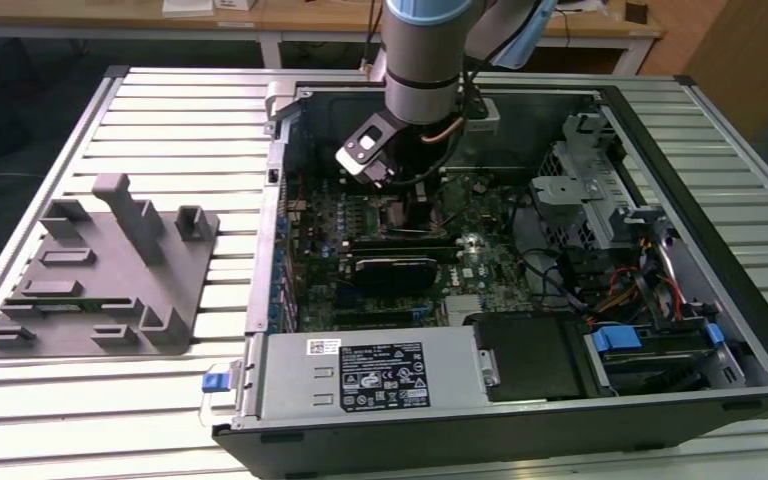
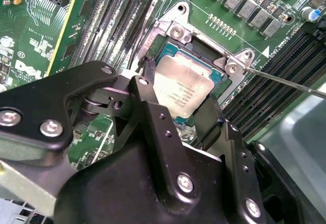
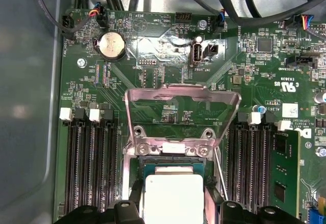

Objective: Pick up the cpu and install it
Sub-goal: 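Place the cpu into insertion slot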

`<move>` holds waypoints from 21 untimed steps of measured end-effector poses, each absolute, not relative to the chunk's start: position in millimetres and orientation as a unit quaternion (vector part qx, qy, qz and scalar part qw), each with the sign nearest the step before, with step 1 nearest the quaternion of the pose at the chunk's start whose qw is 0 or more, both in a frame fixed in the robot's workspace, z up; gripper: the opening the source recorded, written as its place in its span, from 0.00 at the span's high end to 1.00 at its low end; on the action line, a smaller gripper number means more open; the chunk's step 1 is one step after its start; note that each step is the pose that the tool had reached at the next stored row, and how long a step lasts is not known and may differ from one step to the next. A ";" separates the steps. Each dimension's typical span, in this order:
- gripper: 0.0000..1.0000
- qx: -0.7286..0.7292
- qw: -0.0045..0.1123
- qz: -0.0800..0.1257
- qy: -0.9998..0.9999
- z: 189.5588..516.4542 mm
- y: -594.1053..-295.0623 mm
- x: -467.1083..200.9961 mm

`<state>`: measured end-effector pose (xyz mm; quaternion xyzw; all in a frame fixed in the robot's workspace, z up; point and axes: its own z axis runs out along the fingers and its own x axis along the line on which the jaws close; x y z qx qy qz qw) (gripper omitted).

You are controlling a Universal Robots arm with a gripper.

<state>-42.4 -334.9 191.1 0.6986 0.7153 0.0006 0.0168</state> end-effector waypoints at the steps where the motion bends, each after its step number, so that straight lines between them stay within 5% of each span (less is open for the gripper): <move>1: 0.45 0.699 0.017 0.001 0.715 191.0 -334.8 -42.2; 21: 0.45 0.699 0.016 0.001 0.715 189.4 -334.9 -40.1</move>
